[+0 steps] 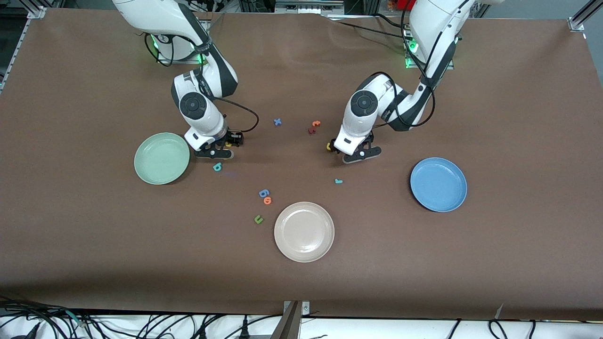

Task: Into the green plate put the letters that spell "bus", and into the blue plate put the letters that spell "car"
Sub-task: 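Grasp the yellow n with the right gripper while the left gripper grasps teal c, then lower the yellow n onto the green plate and open the right gripper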

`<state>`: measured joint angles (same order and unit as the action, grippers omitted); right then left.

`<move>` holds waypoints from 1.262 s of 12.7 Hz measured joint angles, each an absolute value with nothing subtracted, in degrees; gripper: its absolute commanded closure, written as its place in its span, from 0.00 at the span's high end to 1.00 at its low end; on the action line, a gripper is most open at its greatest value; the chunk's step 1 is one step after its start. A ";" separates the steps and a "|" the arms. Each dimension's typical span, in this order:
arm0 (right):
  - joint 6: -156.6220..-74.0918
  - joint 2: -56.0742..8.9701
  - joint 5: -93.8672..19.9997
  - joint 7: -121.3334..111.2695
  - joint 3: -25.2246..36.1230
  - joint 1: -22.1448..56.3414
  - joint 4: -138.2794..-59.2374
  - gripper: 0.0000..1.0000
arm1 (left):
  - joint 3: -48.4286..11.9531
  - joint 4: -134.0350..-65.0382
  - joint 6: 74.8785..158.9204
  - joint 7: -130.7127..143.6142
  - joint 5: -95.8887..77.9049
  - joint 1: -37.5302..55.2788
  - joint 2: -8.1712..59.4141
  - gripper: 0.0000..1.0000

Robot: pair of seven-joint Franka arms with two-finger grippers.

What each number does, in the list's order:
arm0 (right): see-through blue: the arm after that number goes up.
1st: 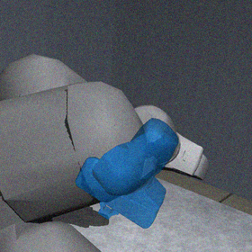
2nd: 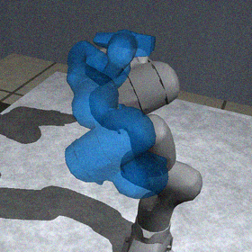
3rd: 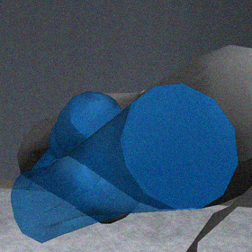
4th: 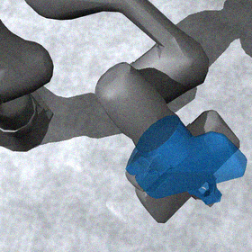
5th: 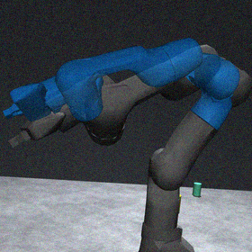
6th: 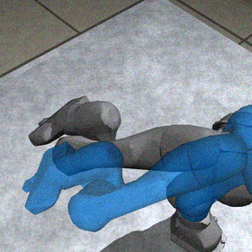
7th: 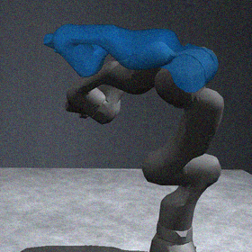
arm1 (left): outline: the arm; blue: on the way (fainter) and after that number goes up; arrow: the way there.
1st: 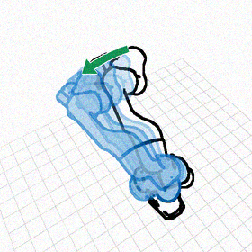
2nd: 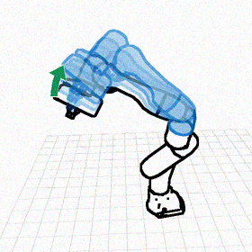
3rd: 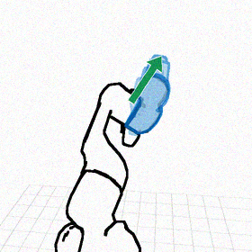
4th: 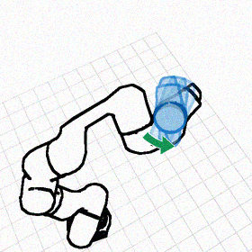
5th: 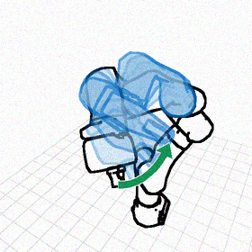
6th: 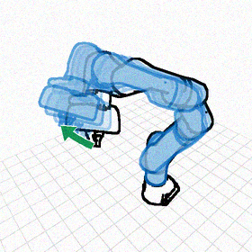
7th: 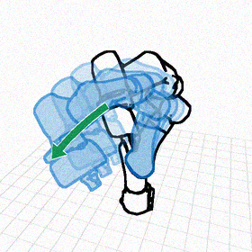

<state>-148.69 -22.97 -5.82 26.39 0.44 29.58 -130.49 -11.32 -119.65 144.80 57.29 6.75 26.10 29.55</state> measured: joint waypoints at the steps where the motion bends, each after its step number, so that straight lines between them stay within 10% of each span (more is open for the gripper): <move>1: -148.70 -22.97 -5.82 26.46 0.43 29.58 -130.49 0.39 | -11.32 -119.89 144.80 57.29 6.75 26.12 29.55 0.94; 5: -148.72 -22.56 -5.82 26.62 0.43 29.55 -130.47 0.10 | -11.60 -120.07 144.83 57.29 6.76 26.53 29.51 0.87; 10: -146.61 -21.65 -5.83 27.94 0.57 29.54 -130.01 0.09 | -11.62 -120.15 144.83 57.29 6.76 27.09 29.50 0.69; 16: -121.51 -8.36 -5.81 25.30 10.28 29.35 -124.16 0.09 | -11.65 -120.21 144.90 57.29 6.76 27.17 29.39 0.47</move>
<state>-121.51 -8.36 -5.81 25.30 10.28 29.35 -124.16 -11.65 -120.21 144.90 57.29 6.76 27.17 29.39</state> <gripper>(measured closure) 0.740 0.410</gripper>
